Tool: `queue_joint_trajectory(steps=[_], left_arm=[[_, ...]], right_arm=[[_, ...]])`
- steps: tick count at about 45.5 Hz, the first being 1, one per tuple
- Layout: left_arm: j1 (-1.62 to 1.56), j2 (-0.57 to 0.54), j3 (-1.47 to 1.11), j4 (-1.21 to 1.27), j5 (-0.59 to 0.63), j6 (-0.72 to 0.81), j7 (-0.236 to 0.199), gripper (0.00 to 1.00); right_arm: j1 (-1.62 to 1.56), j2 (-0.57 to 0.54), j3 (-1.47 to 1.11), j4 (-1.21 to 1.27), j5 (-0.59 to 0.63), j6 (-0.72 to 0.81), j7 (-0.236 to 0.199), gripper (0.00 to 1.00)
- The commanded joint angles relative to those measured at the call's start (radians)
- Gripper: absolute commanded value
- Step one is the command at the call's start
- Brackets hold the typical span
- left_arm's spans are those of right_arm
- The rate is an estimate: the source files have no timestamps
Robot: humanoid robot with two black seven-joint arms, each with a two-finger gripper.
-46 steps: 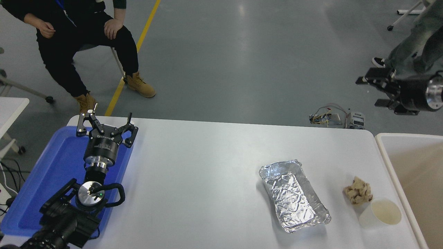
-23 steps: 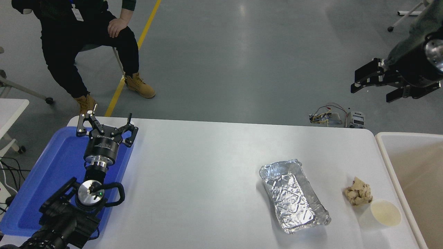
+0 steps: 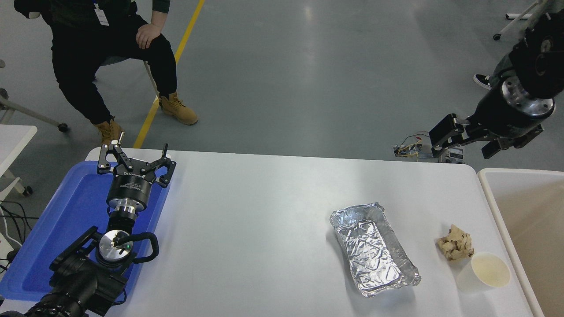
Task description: Pick up paper cup place in dustbin
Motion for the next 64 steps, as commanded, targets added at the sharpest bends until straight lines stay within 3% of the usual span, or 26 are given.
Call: queue_joint_trajectory(steps=[1, 23, 32, 41, 64], left_arm=[[0.000, -0.002, -0.001, 0.000, 0.000, 0.000, 0.000, 1.00], [0.000, 0.000, -0.001, 0.000, 0.000, 0.000, 0.000, 1.00], [0.000, 0.000, 0.001, 0.000, 0.000, 0.000, 0.000, 1.00], [0.000, 0.000, -0.001, 0.000, 0.000, 0.000, 0.000, 1.00], [0.000, 0.000, 0.001, 0.000, 0.000, 0.000, 0.000, 1.00]], right_arm=[[-0.013, -0.025, -0.018, 0.024, -0.010, -0.009, -0.004, 1.00], [-0.194, -0.345, -0.009, 0.015, -0.293, -0.104, -0.004, 1.00], [-0.316, -0.422, 0.007, 0.011, -0.312, -0.211, -0.002, 1.00], [-0.450, -0.438, 0.060, -0.015, -0.312, -0.297, 0.002, 1.00], [-0.757, -0.431, 0.238, -0.156, -0.312, -0.343, 0.005, 0.99]])
